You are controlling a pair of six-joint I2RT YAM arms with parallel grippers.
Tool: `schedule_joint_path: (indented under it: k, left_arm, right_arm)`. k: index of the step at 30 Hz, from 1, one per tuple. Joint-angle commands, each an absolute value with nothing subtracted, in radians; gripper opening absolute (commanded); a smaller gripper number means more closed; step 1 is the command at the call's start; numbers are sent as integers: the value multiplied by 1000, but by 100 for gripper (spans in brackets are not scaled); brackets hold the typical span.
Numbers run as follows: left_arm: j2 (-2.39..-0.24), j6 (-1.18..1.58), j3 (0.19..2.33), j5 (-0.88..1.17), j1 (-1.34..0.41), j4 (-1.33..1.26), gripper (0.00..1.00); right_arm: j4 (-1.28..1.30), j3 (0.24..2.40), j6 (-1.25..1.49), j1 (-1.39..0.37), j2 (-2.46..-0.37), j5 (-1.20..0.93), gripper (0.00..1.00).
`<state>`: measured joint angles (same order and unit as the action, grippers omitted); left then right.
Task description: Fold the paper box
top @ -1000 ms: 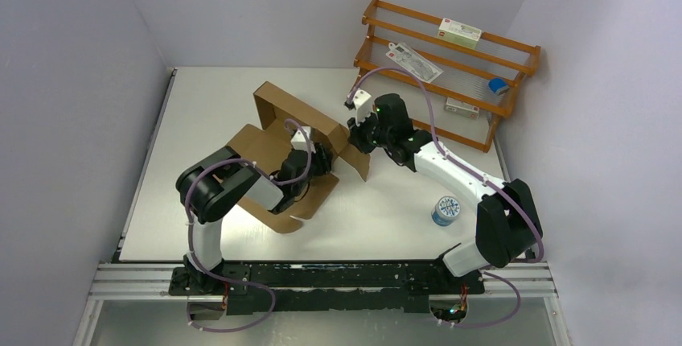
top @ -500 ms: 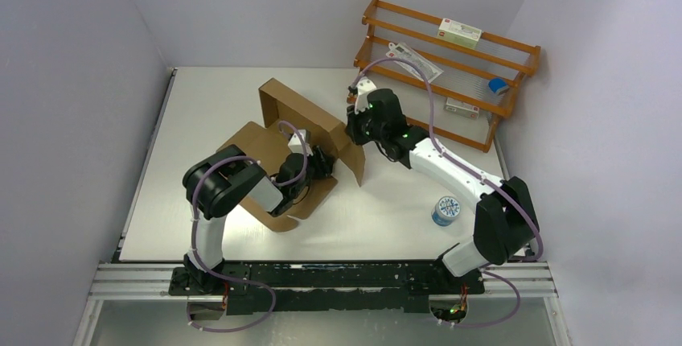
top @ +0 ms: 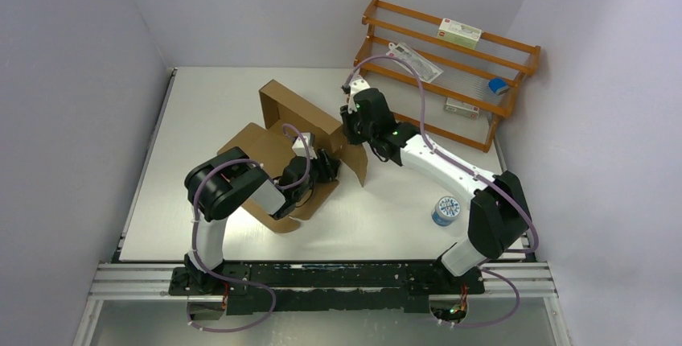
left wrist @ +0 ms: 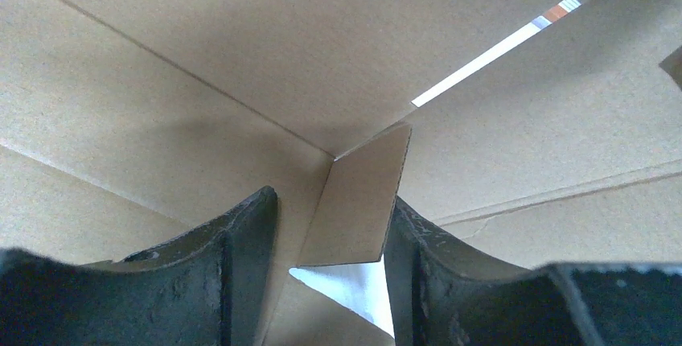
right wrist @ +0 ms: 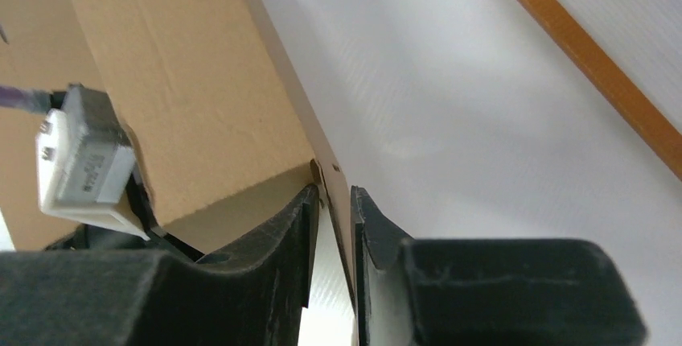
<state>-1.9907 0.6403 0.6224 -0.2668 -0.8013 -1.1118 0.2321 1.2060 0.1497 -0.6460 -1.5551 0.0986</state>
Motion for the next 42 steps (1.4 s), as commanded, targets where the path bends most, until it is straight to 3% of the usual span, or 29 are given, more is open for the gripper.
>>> schedule_joint_path:
  k: [1, 8, 19, 24, 36, 42]
  left_arm:
    - [-1983, 641, 613, -270, -810, -1053, 56]
    - [-1986, 655, 603, -265, -810, -1061, 55]
    - [-2017, 703, 595, -261, -864, -1086, 52]
    - [-2025, 742, 586, -267, -879, -1106, 51]
    - [-1772, 652, 525, -338, -843, -855, 67]
    - [-1640, 603, 441, -318, -844, -721, 66]
  right_arm:
    - [297, 1178, 94, -656, -1551, 137, 27]
    - [289, 1210, 120, -665, -1607, 134, 24]
    - [307, 1329, 375, -679, -1682, 239, 15]
    - [322, 1373, 417, -676, -1714, 253, 5]
    - [323, 1374, 379, -667, -1729, 278, 0]
    - [315, 1390, 330, -666, -1746, 246, 0]
